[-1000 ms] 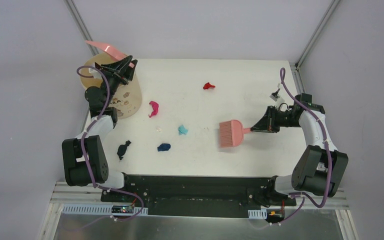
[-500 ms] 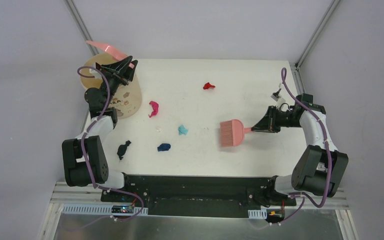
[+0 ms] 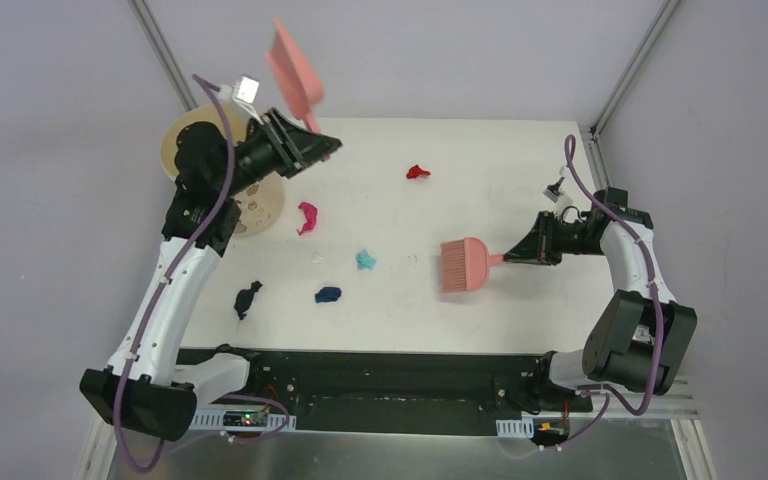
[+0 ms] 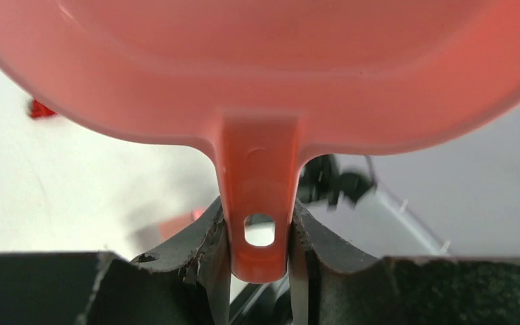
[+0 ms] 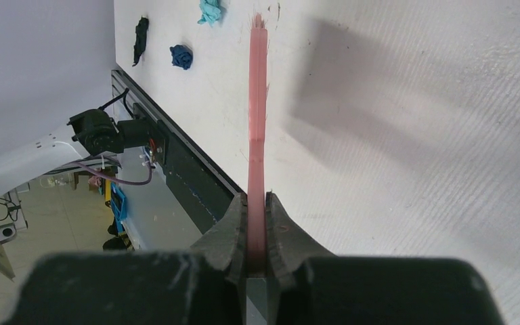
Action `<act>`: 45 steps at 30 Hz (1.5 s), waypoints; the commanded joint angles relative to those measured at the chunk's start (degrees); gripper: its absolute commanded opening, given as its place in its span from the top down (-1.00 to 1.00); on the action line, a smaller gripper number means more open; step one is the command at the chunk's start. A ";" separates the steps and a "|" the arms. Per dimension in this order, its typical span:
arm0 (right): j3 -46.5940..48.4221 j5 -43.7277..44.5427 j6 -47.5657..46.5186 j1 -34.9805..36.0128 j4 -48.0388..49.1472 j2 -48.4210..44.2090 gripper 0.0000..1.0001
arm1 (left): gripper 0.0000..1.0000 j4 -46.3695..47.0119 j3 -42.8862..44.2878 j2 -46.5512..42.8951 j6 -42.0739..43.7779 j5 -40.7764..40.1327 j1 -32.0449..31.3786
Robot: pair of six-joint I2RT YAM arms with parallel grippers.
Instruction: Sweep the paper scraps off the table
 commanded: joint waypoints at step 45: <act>69.54 43.40 -5.60 38.94 31.75 53.57 1.00 | 1.00 -43.11 -15.99 -2.06 50.14 -22.66 -18.07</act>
